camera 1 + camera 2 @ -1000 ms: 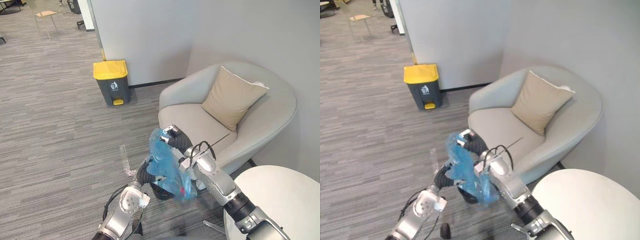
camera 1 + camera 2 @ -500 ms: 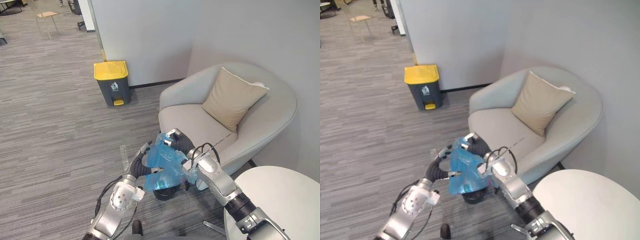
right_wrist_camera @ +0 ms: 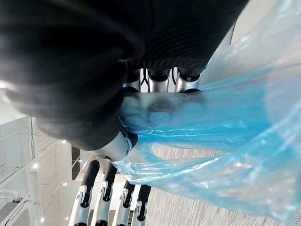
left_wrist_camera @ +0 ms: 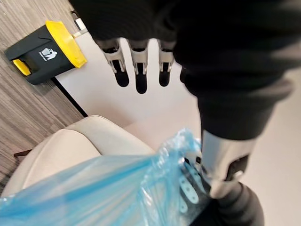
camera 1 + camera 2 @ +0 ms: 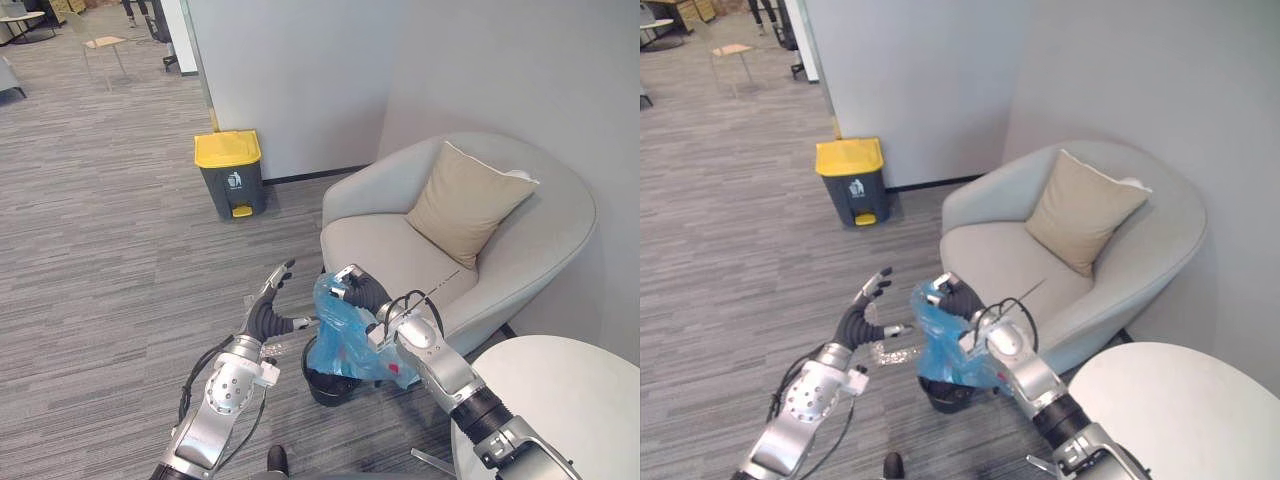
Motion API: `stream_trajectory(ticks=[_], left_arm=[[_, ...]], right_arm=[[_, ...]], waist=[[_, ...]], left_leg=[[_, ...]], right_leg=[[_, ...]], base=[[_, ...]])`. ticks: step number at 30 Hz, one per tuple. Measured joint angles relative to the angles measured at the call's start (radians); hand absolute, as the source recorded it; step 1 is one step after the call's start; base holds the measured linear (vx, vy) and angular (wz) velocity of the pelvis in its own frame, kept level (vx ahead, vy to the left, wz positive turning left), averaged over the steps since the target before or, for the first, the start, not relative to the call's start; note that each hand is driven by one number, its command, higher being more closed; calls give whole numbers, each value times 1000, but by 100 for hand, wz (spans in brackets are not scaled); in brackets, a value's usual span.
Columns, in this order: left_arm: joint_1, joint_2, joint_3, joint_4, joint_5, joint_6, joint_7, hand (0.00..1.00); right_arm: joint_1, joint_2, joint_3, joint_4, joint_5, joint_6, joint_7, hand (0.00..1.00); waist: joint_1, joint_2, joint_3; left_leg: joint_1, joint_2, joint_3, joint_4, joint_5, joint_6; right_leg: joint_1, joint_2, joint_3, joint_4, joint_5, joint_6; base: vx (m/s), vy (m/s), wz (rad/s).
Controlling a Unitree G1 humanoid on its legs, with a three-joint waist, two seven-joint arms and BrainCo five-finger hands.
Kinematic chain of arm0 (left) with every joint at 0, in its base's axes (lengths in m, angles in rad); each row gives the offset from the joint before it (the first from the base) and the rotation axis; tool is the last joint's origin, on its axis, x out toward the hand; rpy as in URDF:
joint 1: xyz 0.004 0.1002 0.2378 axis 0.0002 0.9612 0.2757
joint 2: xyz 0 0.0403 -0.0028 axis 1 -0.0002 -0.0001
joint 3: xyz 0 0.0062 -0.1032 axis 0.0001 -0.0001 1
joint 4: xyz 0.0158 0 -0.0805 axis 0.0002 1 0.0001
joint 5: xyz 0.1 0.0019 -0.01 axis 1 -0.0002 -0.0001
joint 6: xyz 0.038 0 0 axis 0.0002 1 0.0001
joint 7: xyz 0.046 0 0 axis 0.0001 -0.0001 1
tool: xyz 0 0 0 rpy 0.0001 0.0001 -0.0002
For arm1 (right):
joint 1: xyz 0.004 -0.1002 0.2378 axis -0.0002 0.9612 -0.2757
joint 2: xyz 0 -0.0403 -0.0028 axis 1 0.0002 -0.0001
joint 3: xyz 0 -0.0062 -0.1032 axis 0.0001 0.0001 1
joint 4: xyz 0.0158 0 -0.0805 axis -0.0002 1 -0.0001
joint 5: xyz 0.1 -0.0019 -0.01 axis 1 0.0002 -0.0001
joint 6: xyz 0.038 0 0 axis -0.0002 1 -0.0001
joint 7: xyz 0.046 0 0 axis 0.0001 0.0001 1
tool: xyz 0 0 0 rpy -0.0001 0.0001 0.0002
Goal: Gather rubbish on tea table into small bin, then transfer packed bag to large trash can.
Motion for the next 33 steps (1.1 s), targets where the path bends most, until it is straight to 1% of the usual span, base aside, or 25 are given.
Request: stream_trajectory(ticks=[3, 6, 10, 13, 21, 24, 27, 31, 33], left_arm=[[-15, 0, -29, 1, -2, 0, -6, 0], [-31, 1, -70, 13, -2, 0, -10, 0], [-73, 1, -126, 112, 18, 2, -27, 0], [-89, 0, -147, 151, 34, 2, -27, 0], [-93, -2, -149, 203, 56, 9, -27, 0], [-93, -13, -147, 203, 56, 13, -28, 0], [-93, -18, -145, 203, 55, 14, -28, 0], [-92, -48, -119, 203, 53, 15, -26, 0], [-91, -49, -119, 203, 53, 15, -25, 0]], right_arm=[[-2, 0, 2, -14, 28, 2, 7, 100], [-4, -6, 10, -70, 56, 8, 13, 100], [-33, -25, 52, -124, 90, 8, 18, 100], [-35, -27, 52, -125, 106, 8, 17, 100], [-44, -18, 52, -160, 129, 9, 17, 100], [-62, 5, 52, -159, 139, 9, 17, 100], [-71, 40, 53, -159, 174, 9, 16, 100], [-92, 67, 97, -159, 211, 10, 18, 100], [-94, 90, 101, -159, 214, 9, 18, 100]], waist=[[1, 0, 0], [0, 1, -1], [-1, 4, -3], [-1, 4, -3], [-1, 3, -3], [0, 3, -3], [0, 3, -4], [3, 2, -4], [4, 2, -5]], left_leg=[[0, 0, 1, 0, 0, 0], [0, 2, 5, 0, -2, -1], [-1, 9, 16, 0, -4, -5], [-1, 10, 18, 0, -5, -6], [0, 11, 30, 4, -5, -6], [2, 11, 32, 2, -5, -6], [3, 10, 32, 0, -5, -6], [4, 9, 32, 0, -4, -6], [4, 9, 32, 0, -4, -6]], right_leg=[[0, 0, 1, -1, 0, 0], [-2, 1, 7, -2, 1, -1], [-6, 3, 20, -8, 5, -6], [-6, 5, 23, -11, 6, -6], [-7, 8, 37, -15, 14, -8], [-8, 11, 39, -14, 16, -8], [-8, 10, 39, -15, 16, -8], [-8, 8, 38, -15, 16, -6], [-8, 8, 39, -15, 16, -6]], base=[[0, 0, 0], [16, -2, -5], [7, 0, -9], [6, -3, -2], [29, -4, -5], [-4, -2, -2], [0, 0, 0], [0, 0, 0], [0, 0, 0]])
